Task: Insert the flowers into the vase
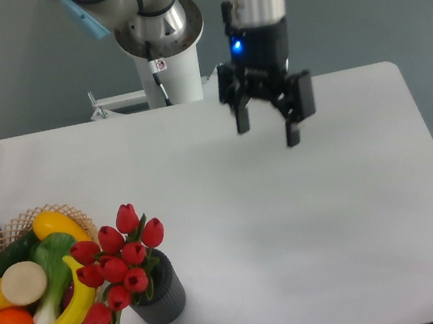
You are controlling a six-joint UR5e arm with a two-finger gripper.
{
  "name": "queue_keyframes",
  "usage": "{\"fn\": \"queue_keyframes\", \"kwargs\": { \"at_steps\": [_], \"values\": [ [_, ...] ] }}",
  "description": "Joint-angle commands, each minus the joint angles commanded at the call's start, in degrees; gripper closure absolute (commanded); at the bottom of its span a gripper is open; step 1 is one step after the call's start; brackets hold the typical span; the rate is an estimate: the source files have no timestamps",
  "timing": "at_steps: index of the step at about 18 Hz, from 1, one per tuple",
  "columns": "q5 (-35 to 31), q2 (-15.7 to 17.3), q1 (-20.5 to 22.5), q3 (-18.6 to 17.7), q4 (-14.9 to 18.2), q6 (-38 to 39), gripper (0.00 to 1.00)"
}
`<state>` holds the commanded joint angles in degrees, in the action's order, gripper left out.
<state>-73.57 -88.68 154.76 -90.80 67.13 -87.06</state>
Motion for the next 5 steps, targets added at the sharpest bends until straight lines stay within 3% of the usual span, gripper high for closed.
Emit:
{"fn": "queue_keyframes", "kwargs": {
  "at_steps": [2, 5],
  "values": [
    [0.0, 0.3, 0.8, 0.2, 1.6, -5.6, 0.0],
    [0.3, 1.5, 3.0, -0.9, 2.5, -7.5, 0.0]
  ]
}}
